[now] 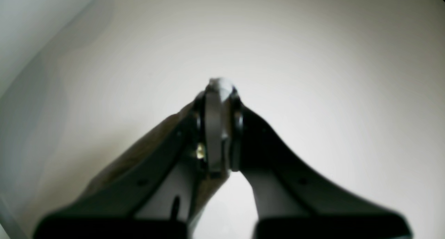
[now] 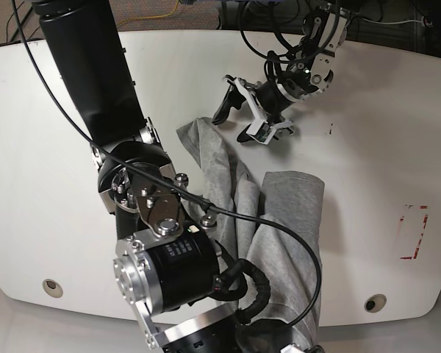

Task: Layout the t-shirt on the table in an organized manner, then fold the t-shirt properly
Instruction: 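Grasp the hanging t-shirt edge with the left gripper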

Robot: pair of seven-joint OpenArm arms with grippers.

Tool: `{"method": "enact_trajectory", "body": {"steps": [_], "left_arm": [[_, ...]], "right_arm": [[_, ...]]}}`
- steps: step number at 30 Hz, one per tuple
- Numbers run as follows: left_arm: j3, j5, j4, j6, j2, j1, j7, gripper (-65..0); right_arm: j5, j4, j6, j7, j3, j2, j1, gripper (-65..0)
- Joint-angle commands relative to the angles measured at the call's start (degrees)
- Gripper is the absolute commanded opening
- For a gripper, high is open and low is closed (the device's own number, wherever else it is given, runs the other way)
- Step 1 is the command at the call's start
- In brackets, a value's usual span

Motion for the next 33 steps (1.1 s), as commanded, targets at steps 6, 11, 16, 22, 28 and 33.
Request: {"method": "enact_trajectory", "body": {"steps": [6,11,16,22,28,33], "left_arm": [[2.94,-0.93,-2.44,-0.41,0.65,-3.97,-1.65,-26.1],[2.85,-0.84,-4.55,-0.41,3.55,-5.64,-1.65,-26.1],[2.85,-0.84,-7.27,-0.41,4.52,-7.31,-1.65,-26.1],[2.94,-0.67,-11.14,-0.41,5.40,-9.60,-1.39,-32.1],[2.85,-0.67,-14.48,-0.32,5.49,-11.27,-1.30,-57.9],[2.41,-0.67,-14.92,-0.23,5.40,-10.83,-1.30,-65.0]], "right_arm": [[-0.55,-0.19,-1.27,1.05,0.61,0.01,1.88,-64.8],[-0.55,-0.19,-1.27,1.05,0.69,0.01,1.09,-64.8],[-0.55,-0.19,-1.27,1.05,0.69,0.01,0.91,-64.8],[-0.55,-0.19,-1.27,1.05,0.78,0.01,0.91,-64.8],[-0.55,-0.27,-1.27,1.05,0.87,0.27,0.91,-64.8],[-0.55,-0.27,-1.27,1.05,0.96,0.36,0.91,-64.8]]}}
